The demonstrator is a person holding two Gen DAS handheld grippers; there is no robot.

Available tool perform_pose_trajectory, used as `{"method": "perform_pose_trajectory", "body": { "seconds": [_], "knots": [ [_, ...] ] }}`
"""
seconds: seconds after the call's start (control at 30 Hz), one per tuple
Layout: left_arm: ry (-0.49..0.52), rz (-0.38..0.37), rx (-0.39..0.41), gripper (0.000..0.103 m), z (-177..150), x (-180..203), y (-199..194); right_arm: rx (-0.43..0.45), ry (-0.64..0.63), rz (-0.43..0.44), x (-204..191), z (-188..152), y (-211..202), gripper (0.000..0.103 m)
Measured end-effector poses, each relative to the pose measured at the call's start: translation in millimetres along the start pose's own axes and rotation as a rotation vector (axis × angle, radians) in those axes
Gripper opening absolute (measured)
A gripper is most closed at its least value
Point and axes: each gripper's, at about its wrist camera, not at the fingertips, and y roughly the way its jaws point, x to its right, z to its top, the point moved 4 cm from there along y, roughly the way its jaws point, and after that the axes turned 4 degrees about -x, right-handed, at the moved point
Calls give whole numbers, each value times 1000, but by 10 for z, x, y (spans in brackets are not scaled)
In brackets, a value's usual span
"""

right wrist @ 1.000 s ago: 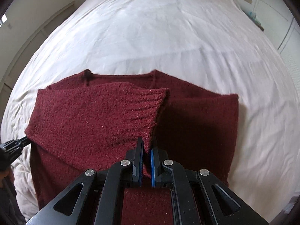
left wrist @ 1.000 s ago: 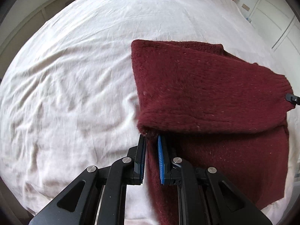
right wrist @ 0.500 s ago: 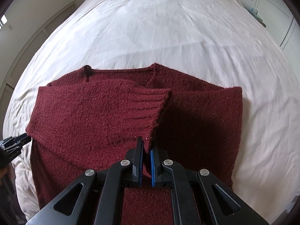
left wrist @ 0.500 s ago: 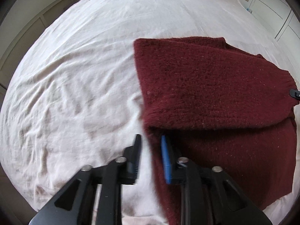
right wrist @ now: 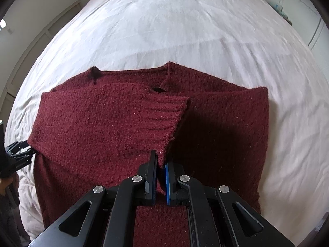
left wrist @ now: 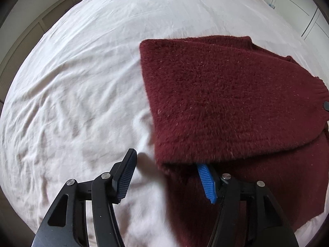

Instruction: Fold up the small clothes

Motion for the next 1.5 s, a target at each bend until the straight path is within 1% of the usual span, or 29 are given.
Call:
{"method": "perform_pose_trajectory", "body": {
  "seconds": [0.03, 0.07, 0.1, 0.13, 0.2, 0.23, 0.33, 0.43, 0.53, 0.63, 0.67, 0.7, 0.73, 0.77, 0.8, 0.83, 0.87, 0.9, 0.93, 0.97, 1.0, 1.03, 1.07, 1.13, 1.17, 1.2, 1.27, 1.37, 1.5],
  "knots": [
    [-1, 1, 6, 51, 24, 19, 21, 2, 5, -2, 21, -4, -1, 6],
    [-3, 3, 14, 46, 37, 27, 23, 6, 5, -11, 40, -8, -6, 6],
    [-6, 0, 20, 25, 37, 32, 17, 13, -2, -27, 54, -12, -18, 6],
    [-15, -20, 14, 15, 45, 45, 25, 24, -10, -54, 70, -13, -38, 6],
    [-26, -19, 26, 14, 51, 55, 9, 41, -21, -98, 120, -16, -75, 6],
    [-15, -14, 37, 14, 44, 73, -11, 35, -13, -96, 162, -25, -67, 6],
    [10, 7, 47, 14, -2, 81, -20, 2, -2, -85, 224, -62, 59, 6],
    [-6, 15, 34, 14, -47, 62, 72, -47, -2, -101, 244, -126, 301, 6],
    [-31, 8, 32, 14, -51, 39, 90, -48, 41, -83, 310, -150, 422, 7],
    [-21, 22, 35, 15, -68, 51, 82, -54, 80, -58, 367, -140, 449, 9],
    [-25, 25, 36, 17, -71, 56, 82, -54, 77, -58, 368, -134, 435, 13],
    [-37, 20, 32, 17, -71, 52, 78, -51, 71, -66, 360, -129, 413, 20],
    [-60, -1, 20, 18, -84, 21, 64, -45, 66, -82, 357, -128, 379, 23],
    [-78, -10, 11, 20, -88, 6, 52, -37, 67, -92, 362, -129, 342, 28],
    [-90, -10, 5, 29, -86, -3, 23, -28, 72, -101, 371, -135, 296, 36],
    [-95, -7, 2, 42, -86, 0, -38, -21, 75, -108, 369, -146, 258, 42],
    [-93, -10, 4, 49, -90, 2, -94, -10, 77, -117, 368, -161, 201, 57],
    [-90, -18, 11, 60, -97, 2, -164, 3, 77, -122, 356, -176, 147, 69],
    [-89, -29, 24, 68, -106, 3, -252, 18, 77, -117, 348, -190, 91, 72],
    [-91, -39, 46, 75, -122, 1, -355, 35, 77, -104, 329, -207, 26, 78],
    [-94, -47, 71, 90, -143, -13, -447, 48, 75, -90, 303, -219, -28, 81],
    [-97, -50, 103, 102, -155, -16, -550, 63, 69, -75, 268, -237, -95, 82],
    [-95, -46, 130, 102, -164, -6, -649, 73, 64, -71, 249, -253, -138, 82],
    [-74, -36, 159, 102, -130, 79, -818, 99, 51, -72, 181, -291, -248, 86],
    [-66, -35, 169, 102, -99, 149, -866, 119, 40, -74, 149, -323, -325, 93],
    [-54, -43, 186, 102, -63, 222, -919, 136, 30, -79, 89, -332, -370, 103],
    [-22, -58, 215, 102, 41, 346, -969, 170, 0, -89, -56, -356, -428, 103],
    [34, -36, 232, 102, 157, 657, -902, 197, -44, -106, -258, -349, -419, 103],
    [57, -64, 198, 102, 253, 947, -602, 209, -85, -143, -452, -361, -201, 103]
  ]
}}
